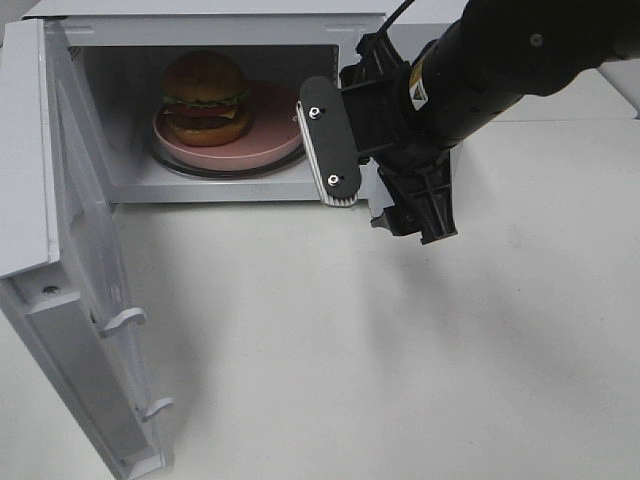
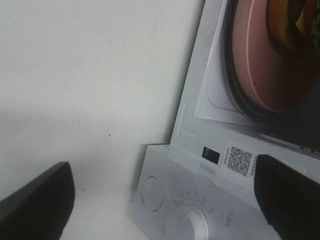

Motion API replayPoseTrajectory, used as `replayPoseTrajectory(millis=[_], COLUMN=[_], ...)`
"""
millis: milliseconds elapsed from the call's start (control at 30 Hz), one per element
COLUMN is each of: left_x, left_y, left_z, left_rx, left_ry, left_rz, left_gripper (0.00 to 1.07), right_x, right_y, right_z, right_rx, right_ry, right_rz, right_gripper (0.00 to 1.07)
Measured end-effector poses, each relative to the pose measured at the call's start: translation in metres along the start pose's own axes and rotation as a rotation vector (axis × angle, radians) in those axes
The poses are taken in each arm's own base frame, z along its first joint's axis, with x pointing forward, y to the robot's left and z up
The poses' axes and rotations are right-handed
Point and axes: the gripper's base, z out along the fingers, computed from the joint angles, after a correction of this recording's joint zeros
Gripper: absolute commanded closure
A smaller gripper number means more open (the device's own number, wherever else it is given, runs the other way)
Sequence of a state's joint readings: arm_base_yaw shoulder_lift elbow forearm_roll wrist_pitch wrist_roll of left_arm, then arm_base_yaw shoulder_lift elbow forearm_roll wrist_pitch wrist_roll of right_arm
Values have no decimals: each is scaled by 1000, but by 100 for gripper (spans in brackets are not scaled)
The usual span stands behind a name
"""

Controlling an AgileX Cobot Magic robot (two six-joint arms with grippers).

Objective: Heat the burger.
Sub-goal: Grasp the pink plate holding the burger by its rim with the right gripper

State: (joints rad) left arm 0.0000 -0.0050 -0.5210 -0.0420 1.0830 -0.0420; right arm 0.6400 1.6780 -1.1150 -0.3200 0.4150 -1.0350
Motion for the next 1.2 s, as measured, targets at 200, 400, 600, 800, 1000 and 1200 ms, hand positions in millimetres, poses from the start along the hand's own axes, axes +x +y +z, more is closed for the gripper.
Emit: replayPoseTrajectory(millis=[200,400,600,800,1000,1200], left_x=[0,0,0,0,0,0], left_y=[0,0,0,0,0,0], left_z=[0,0,0,0,0,0], left_rx=[0,0,0,0,0,0], left_ry=[0,0,0,0,0,0], left_rz=[0,0,0,0,0,0], left_gripper=[7,7,7,7,7,7], right_x=[-17,-31,-39,-46,-51,-58], right_y=[-4,-13,-23,-35,-44,-53], right_z=[14,27,49,67,80,98], right_rx=[-9,-4,-8,4,12,20], right_ry=[-11,-26,-25,-29,-31,-33], right_rz=[-2,7,6,9,13,31], right_gripper=[14,14,16,18,19,20])
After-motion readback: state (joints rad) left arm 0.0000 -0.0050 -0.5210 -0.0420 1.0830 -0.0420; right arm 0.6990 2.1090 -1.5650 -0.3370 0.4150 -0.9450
